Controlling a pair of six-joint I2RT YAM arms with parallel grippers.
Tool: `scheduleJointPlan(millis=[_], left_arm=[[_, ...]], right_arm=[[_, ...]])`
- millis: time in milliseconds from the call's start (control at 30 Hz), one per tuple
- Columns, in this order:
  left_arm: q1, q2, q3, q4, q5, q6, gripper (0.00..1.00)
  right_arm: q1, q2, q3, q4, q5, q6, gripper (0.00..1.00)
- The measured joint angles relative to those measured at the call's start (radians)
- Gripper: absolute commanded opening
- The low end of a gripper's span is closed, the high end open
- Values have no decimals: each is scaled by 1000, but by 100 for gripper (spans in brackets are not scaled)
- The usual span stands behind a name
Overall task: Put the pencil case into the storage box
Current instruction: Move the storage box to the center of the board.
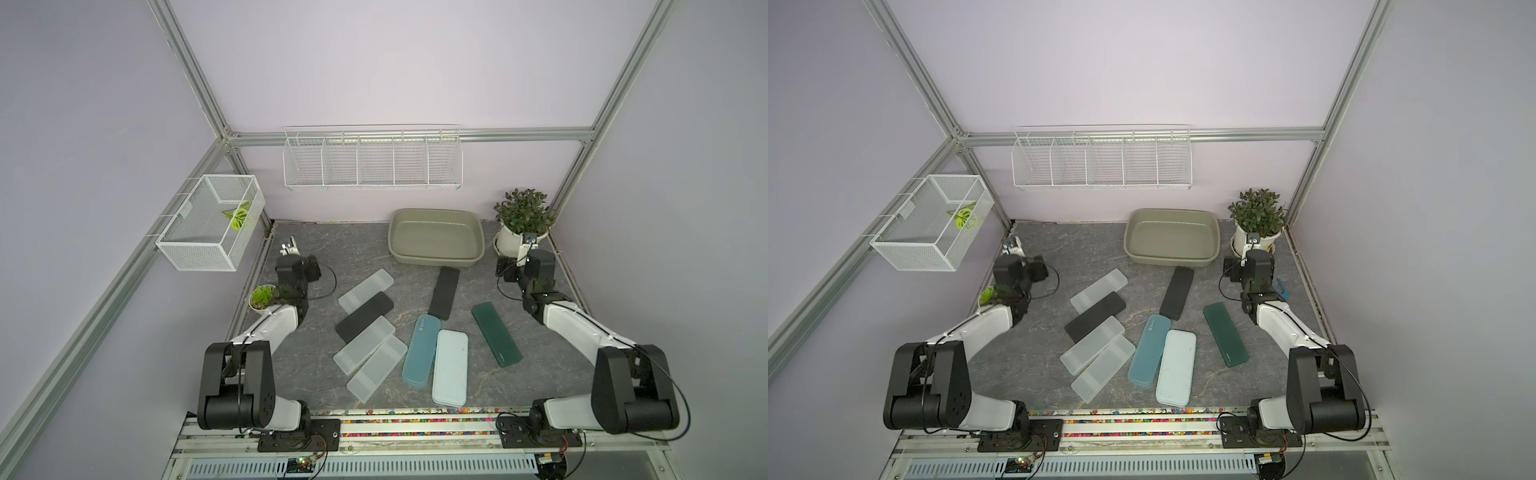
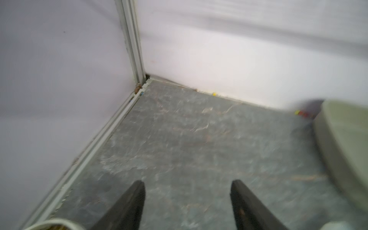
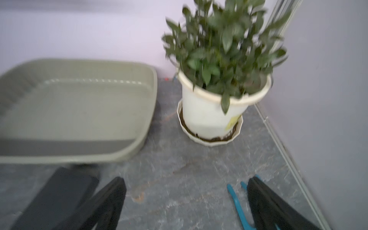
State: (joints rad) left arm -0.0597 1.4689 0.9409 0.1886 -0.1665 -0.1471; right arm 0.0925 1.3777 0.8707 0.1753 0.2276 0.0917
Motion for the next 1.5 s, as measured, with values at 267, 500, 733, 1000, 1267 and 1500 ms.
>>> scheduleJointPlan(millis=[267, 500, 733, 1000, 1267, 1500], left_arm=[[-254, 427, 792, -510, 90, -49, 47], [-367, 856, 1206, -803, 146, -68, 50], [-372, 978, 1305, -893, 138, -88, 55], [-371, 1031, 1386, -892, 188, -107, 54], [-372, 1131, 1471, -890, 207, -132, 37], [-375, 1146, 1476, -875, 176, -159, 0]], right_arm=[[34, 7, 209, -487, -29, 230, 98], [51, 6, 213, -720, -134, 339, 97], [51, -47, 213, -810, -185, 369, 98], [51, -51, 213, -856, -195, 368, 98], [51, -21, 232, -884, -189, 377, 98], [51, 17, 257, -918, -161, 380, 98]])
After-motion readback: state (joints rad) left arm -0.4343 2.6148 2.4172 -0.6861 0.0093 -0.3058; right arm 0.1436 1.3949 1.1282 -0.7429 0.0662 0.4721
